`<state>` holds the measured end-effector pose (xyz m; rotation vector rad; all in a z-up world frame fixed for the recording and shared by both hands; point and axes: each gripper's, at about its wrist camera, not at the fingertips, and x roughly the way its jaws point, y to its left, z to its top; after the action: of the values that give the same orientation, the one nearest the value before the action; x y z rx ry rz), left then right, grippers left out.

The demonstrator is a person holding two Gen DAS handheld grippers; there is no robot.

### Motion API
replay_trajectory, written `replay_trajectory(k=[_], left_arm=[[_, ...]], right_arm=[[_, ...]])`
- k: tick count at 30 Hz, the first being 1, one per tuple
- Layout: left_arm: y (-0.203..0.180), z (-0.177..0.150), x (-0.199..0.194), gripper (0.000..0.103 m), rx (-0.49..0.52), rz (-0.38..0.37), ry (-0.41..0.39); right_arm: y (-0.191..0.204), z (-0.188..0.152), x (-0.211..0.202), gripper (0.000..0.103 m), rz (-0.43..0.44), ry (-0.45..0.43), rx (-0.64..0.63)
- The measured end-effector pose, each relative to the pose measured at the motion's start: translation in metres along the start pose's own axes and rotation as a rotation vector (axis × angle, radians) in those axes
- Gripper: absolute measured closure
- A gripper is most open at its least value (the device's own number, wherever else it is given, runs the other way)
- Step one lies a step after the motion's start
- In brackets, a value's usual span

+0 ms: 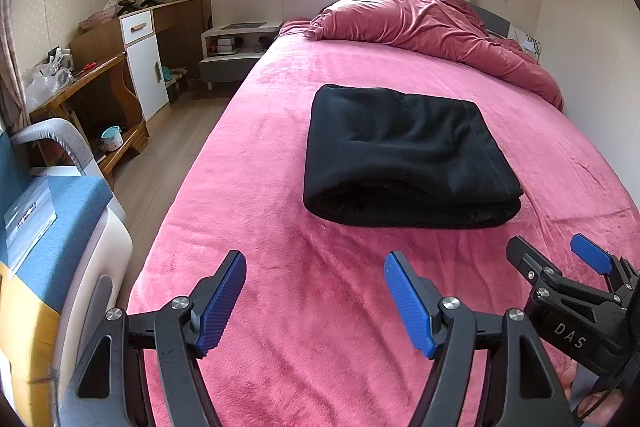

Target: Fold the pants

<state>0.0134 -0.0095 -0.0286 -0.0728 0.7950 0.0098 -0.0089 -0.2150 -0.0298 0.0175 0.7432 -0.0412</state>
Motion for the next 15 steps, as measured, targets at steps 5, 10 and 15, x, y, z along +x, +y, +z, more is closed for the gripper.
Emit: replay_trajectory(k=[5, 10, 15], left_arm=[[0.0003, 0.0001, 0.0002, 0.030, 0.000, -0.001, 0.003], [0.0002, -0.0001, 0.0008, 0.030, 0.001, -0.003, 0.010], [-0.0008, -0.0018, 0.0034, 0.030, 0.003, -0.001, 0.018]], right_arm=[[-0.0002, -0.0002, 0.0000, 0.000, 0.001, 0.002, -0.001], [-0.0008, -0.0008, 0.0013, 0.000, 0.002, 0.006, 0.000], [-0.0044, -0.0026, 0.0057, 0.000, 0.003, 0.013, 0.003]])
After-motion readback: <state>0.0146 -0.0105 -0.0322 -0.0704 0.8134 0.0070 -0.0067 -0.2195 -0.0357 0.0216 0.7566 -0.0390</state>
